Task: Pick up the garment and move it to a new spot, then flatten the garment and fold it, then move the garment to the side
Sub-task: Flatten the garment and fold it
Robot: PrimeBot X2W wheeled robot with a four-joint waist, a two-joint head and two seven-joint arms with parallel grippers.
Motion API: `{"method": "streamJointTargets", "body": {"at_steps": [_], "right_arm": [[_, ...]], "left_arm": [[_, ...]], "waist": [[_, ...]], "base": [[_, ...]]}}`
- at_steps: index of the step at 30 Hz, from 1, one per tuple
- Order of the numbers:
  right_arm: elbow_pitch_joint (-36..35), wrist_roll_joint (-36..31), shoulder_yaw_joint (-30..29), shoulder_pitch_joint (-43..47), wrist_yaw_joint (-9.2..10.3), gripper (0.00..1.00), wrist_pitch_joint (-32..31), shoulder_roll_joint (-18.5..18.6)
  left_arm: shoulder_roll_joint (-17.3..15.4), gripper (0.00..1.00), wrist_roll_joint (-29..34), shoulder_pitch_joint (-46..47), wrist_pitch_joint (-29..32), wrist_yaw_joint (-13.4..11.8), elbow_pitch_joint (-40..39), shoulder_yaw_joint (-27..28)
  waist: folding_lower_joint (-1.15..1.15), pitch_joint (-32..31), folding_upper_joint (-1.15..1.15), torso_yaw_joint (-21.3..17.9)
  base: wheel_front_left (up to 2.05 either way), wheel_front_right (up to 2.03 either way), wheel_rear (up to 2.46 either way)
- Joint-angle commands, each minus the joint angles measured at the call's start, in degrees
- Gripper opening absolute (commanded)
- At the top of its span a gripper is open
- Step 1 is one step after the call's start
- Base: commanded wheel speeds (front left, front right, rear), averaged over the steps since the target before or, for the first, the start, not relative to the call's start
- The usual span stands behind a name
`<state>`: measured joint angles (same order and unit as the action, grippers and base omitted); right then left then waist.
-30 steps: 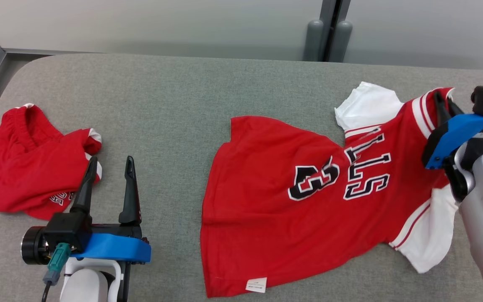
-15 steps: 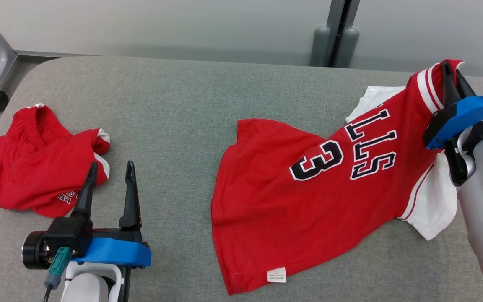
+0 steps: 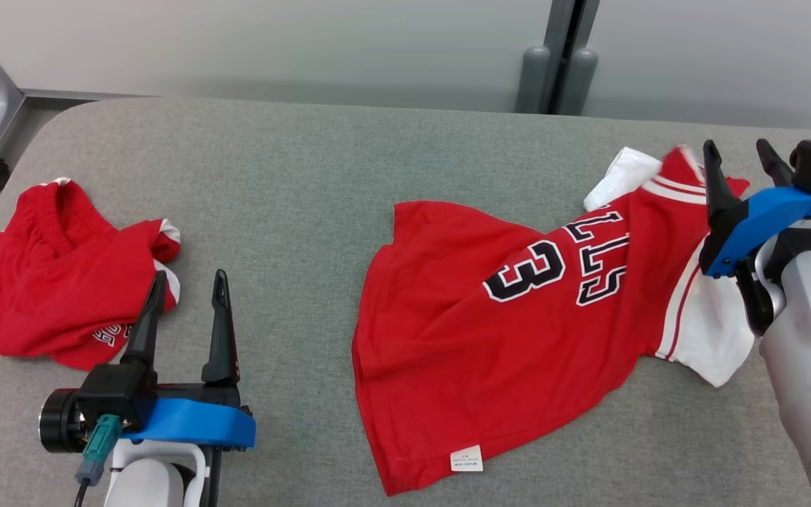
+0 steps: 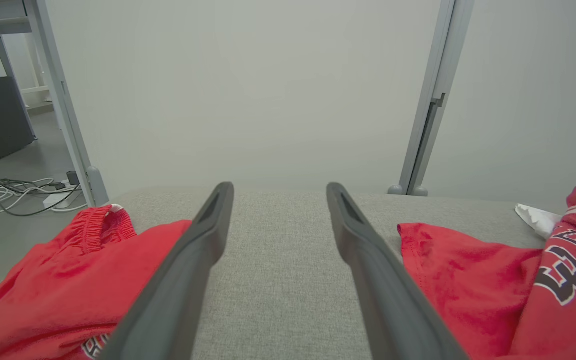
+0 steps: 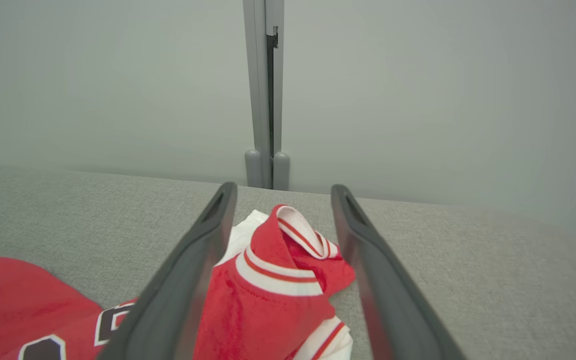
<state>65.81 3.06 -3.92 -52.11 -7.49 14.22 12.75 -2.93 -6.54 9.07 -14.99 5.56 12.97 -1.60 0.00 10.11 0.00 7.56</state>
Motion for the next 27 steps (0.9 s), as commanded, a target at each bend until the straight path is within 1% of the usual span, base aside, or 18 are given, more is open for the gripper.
{"method": "streamJointTargets", "body": {"at_steps": [1, 7, 11, 16, 20, 21, 27], "right_arm": [[0.5, 0.0, 0.5, 1.5, -0.01, 1.0, 0.5, 0.4], [0.0, 0.9, 1.7, 5.0, -0.01, 1.0, 0.9, 1.2], [-8.5, 3.6, 1.6, 11.9, -0.01, 1.0, 1.0, 1.2], [-22.3, 5.9, 0.6, 21.8, -0.01, 1.0, 1.0, -0.1], [-33.0, 6.7, -0.7, 30.2, -0.01, 1.0, 1.0, -2.2], [-33.0, 6.7, -0.7, 30.2, -0.01, 1.0, 1.0, -2.2], [-45.1, 4.6, -2.0, 41.6, -0.01, 1.0, 0.7, -6.5]], "left_arm": [[0.1, 1.0, -0.1, -0.7, -0.3, -0.3, 0.0, 0.4], [0.1, 1.0, 0.4, -2.0, -0.3, -0.3, -0.5, 1.3], [-0.1, 1.0, 0.8, -3.7, -0.3, -0.3, -0.9, 2.3], [-0.3, 1.0, 1.1, -5.8, -0.3, -0.4, -1.5, 3.3], [-0.3, 1.0, 1.3, -7.4, -0.3, -0.4, -2.0, 3.9], [-0.3, 1.0, 1.3, -7.4, -0.3, -0.4, -2.0, 3.9], [-0.4, 1.0, 1.7, -8.6, -0.3, -0.2, -1.8, 3.9]], "waist": [[0.0, -0.7, 0.0, -0.9], [0.0, -2.3, 0.0, -2.7], [0.0, -4.4, 0.0, -4.7], [0.0, -6.1, 0.0, -6.4], [0.0, -6.9, 0.0, -7.2], [0.0, -6.9, 0.0, -7.2], [0.0, -7.7, 0.0, -7.5]], "base": [[0.0, 0.0, 0.0], [0.0, 0.0, 0.0], [0.0, 0.0, 0.0], [0.0, 0.0, 0.0], [0.0, 0.0, 0.0], [0.0, 0.0, 0.0], [0.0, 0.0, 0.0]]}}
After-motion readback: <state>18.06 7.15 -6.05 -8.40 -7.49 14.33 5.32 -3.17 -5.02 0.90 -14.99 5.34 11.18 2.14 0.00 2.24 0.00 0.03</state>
